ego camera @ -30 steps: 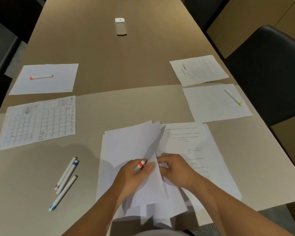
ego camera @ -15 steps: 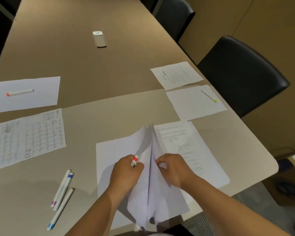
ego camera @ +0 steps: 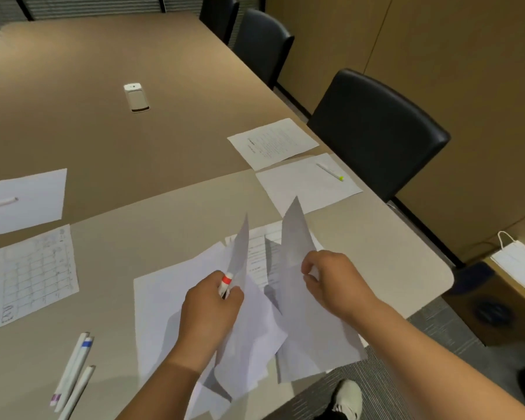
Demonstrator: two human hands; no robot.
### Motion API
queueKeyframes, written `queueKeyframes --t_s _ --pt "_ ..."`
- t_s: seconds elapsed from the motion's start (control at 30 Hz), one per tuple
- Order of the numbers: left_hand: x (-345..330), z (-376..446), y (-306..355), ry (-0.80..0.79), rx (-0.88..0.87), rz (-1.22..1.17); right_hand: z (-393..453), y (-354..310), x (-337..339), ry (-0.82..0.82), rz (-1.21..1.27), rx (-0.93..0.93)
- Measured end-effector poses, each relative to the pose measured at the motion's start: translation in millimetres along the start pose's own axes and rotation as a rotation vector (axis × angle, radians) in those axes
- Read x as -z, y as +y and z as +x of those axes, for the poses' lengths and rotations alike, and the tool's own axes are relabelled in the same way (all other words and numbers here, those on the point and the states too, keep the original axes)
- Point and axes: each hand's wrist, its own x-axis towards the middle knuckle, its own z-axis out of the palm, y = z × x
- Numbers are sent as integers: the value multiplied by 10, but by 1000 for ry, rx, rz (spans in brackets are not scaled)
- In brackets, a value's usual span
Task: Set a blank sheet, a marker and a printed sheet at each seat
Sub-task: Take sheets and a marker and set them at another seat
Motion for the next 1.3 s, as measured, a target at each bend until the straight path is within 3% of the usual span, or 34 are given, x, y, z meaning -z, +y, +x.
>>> queueKeyframes --t_s 0.2,0.4,0.7,0.83,0.9,1.03,1.3 --pt "-707 -147 928 8 -184 65 6 730 526 7 53 54" --pt "-1815 -180 2036 -15 -297 70 -83 2019 1299 48 166 8" --pt "-3375 -44 3629 -265 -540 19 -484 3820 2453 269 229 -302" --pt "-4037 194 4349 -325 -629 0 -363 4485 2891 373 234 -542" --pt "-4412 455 4683 -357 -648 -7 -191 4899 3110 408 220 -559" --pt "-5007 1145 5317 -304 -667 -48 460 5620 3603 417 52 -496" --pt "-5518 2360 6361 -44 -613 -138 2119 6497 4493 327 134 -419"
